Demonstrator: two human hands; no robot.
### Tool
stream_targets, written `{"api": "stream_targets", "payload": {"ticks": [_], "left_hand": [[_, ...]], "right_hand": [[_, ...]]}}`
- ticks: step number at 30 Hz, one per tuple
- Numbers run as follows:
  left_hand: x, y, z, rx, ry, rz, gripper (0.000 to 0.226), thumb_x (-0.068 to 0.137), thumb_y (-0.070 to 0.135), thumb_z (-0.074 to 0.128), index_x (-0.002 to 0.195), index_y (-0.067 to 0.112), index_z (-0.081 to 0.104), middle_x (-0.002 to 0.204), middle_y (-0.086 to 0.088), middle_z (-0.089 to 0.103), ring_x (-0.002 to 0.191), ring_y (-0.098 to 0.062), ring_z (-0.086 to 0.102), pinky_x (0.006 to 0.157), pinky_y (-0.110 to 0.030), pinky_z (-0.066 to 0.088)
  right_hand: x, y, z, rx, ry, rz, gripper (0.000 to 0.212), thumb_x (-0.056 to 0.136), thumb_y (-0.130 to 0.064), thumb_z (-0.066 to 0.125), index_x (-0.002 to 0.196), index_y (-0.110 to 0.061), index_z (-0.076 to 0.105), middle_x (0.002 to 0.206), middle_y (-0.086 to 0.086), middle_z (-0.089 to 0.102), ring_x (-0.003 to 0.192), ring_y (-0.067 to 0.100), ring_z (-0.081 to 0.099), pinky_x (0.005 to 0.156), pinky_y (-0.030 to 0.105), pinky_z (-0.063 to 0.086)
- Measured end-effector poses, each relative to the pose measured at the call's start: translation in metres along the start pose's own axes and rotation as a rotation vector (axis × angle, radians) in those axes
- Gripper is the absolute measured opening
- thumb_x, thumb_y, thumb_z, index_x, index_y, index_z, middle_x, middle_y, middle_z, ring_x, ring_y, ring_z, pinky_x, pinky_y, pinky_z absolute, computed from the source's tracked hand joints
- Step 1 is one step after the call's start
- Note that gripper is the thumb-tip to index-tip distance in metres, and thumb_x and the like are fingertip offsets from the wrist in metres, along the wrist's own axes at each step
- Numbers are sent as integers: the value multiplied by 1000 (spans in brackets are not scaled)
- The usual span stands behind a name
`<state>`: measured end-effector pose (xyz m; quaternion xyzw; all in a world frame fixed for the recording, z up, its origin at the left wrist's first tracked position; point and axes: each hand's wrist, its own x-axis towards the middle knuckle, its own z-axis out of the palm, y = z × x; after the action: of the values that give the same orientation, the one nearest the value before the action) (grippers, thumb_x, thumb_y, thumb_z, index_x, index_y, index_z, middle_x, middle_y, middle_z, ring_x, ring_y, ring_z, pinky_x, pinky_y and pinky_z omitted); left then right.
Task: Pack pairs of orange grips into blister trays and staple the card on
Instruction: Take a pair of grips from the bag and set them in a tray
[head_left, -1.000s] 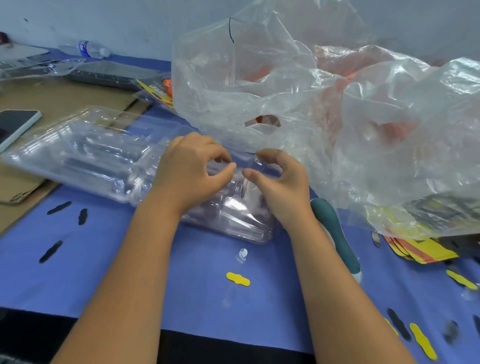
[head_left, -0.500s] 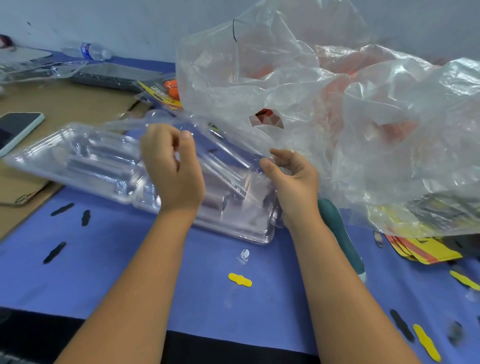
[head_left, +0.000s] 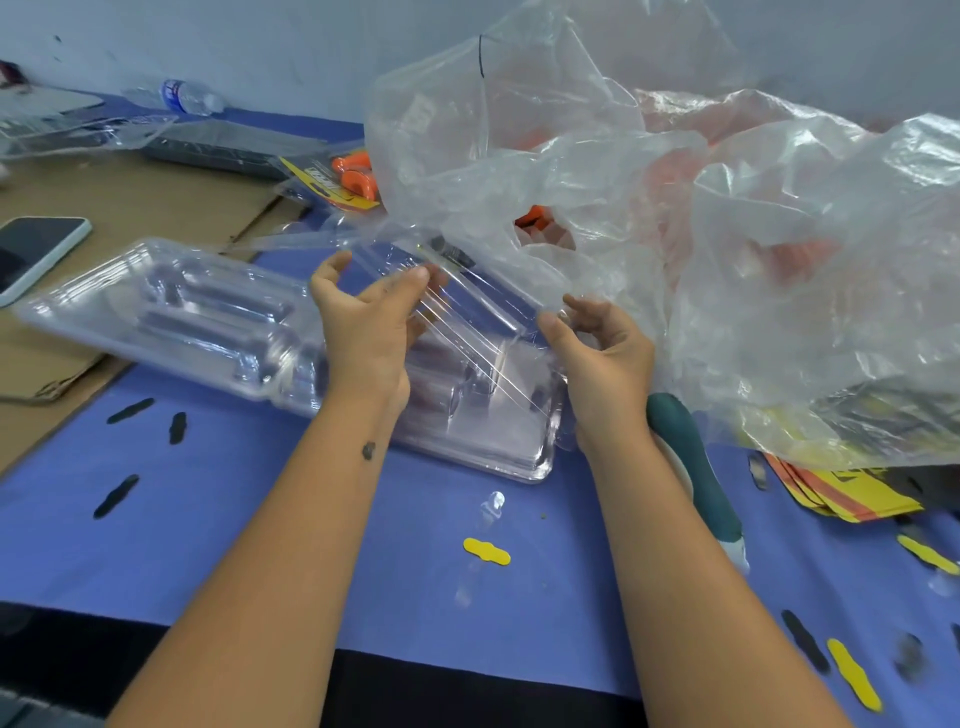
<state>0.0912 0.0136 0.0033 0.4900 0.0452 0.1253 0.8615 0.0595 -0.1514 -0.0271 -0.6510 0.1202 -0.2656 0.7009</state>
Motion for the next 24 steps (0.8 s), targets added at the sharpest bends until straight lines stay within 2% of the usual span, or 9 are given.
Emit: {"api": "stream_targets", "payload": {"ticks": [3, 5, 7, 11, 16, 18, 20, 21, 24], "left_hand": [[4, 4, -3, -8, -62, -69, 20, 88, -6, 62, 96, 13, 60, 73, -5, 73, 68, -16, 71, 63, -26, 58], [7, 5, -7, -41, 1, -68, 16, 88, -6, 62, 87, 10, 62, 65, -4, 69, 59, -14, 67, 58, -24, 55], [10, 6, -7, -123, 62, -78, 17, 88, -6, 62, 82, 9, 61, 60, -2, 66, 55, -12, 64, 57, -23, 55], [11, 6, -7, -225, 123, -50, 21, 90, -6, 61, 77, 10, 55, 56, 1, 64, 53, -9, 62, 60, -23, 55], [14, 10, -12, -369, 173, 15, 18, 91, -3, 61, 79, 9, 55, 58, -2, 66, 55, -10, 64, 61, -23, 55], [13, 7, -10, -289, 154, 46, 17, 92, 0, 61, 81, 10, 53, 63, -3, 66, 57, -11, 64, 62, -24, 55], [10, 4, -9, -87, 115, 137, 16, 95, 13, 61, 85, 13, 48, 68, -4, 65, 59, -13, 64, 63, -25, 55], [8, 3, -10, 43, 67, 200, 19, 96, 27, 61, 88, 16, 47, 69, -3, 65, 60, -14, 64, 63, -27, 55], [1, 6, -19, 542, -188, 371, 53, 81, 76, 43, 106, 29, 48, 79, 1, 69, 75, -14, 69, 71, -33, 55]], "right_hand": [[1, 2, -1, -29, -26, -27, 22, 80, -14, 80, 100, -20, 72, 92, -12, 70, 94, 3, 66, 86, 19, 52], [1, 4, 0, -61, -45, -64, 12, 89, -11, 68, 95, -21, 72, 88, -17, 70, 89, -7, 64, 79, 11, 47], [1, 5, 0, -98, -39, -100, 21, 95, -5, 55, 95, -19, 71, 91, -14, 70, 85, -12, 62, 76, 6, 44], [-1, 7, -2, -231, -54, -190, 38, 93, 8, 42, 111, -10, 70, 108, -1, 68, 103, 4, 61, 94, 13, 44], [-3, 8, -5, -300, -72, -331, 54, 75, 10, 39, 115, -12, 68, 113, -4, 64, 107, -1, 55, 94, 7, 40], [-3, 9, -5, -328, -138, -370, 49, 78, 13, 53, 117, -14, 67, 122, 1, 63, 116, 8, 55, 94, 8, 40], [-3, 11, -2, -360, -180, -412, 32, 81, 5, 69, 107, -14, 73, 118, 1, 63, 115, 14, 58, 94, 12, 41], [-2, 11, -1, -341, -177, -397, 24, 83, -1, 72, 100, -18, 75, 113, -2, 64, 112, 13, 60, 93, 15, 43], [-1, 6, -3, -226, -69, -295, 26, 86, -9, 69, 87, -35, 70, 95, -11, 69, 91, 1, 63, 81, 14, 44]]}}
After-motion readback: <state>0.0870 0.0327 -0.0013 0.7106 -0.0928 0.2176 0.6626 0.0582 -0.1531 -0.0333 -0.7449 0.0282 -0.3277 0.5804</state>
